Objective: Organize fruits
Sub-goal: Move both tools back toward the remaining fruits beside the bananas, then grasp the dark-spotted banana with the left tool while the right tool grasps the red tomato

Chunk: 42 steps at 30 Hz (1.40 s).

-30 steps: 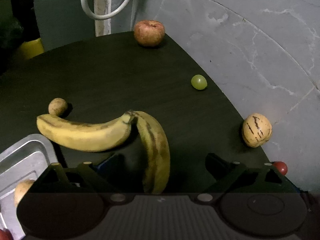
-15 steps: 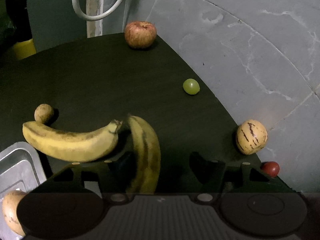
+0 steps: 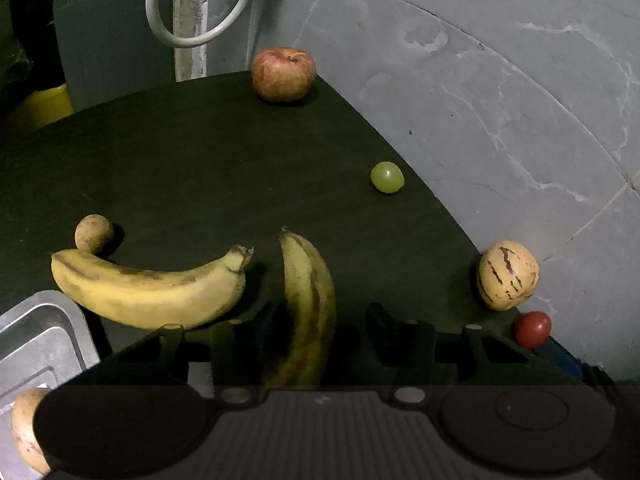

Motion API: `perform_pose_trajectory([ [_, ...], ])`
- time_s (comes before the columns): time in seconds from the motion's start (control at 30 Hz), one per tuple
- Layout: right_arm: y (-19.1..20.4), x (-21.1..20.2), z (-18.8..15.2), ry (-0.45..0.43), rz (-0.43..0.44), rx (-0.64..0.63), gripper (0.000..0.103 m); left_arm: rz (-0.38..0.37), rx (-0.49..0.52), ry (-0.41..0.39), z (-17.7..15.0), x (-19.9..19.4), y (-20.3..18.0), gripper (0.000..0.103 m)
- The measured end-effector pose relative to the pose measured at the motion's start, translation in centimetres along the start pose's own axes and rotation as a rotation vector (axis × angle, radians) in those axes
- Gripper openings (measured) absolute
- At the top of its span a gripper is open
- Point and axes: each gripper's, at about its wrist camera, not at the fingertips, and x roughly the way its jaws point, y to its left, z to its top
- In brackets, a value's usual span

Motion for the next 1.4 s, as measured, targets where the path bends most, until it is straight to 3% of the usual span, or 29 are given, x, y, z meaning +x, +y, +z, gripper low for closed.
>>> perform_pose_trajectory([
  [0.17, 0.6, 0.6, 0.5, 0.001, 0.008, -0.018, 0.066, 0.013, 0.001, 0.002, 0.0, 0.1, 0.3, 0.043],
  [0.43, 1.0, 1.0, 1.0, 0.004, -0.015, -0.059, 0.038, 0.048, 0.025, 0.008, 0.1, 0.2, -0.1, 0.033],
  [0.53, 1.0, 0.8, 0.8, 0.011, -0.010, -0.067, 0.034, 0.052, 0.024, 0.012, 0.1, 0.1, -0.2, 0.032],
  [0.93, 1.1, -1.4, -0.3, 0.035, 0.060, -0.105, 0.031, 0.031, 0.002, 0.028, -2.0, -2.3, -0.6, 0.032],
  [1.4, 3.1, -7.0, -1.1, -0.009, 0.170, -0.162, 0.031, 0.078, -0.072, -0.047, -3.5, -8.8, 0.6, 0.032],
])
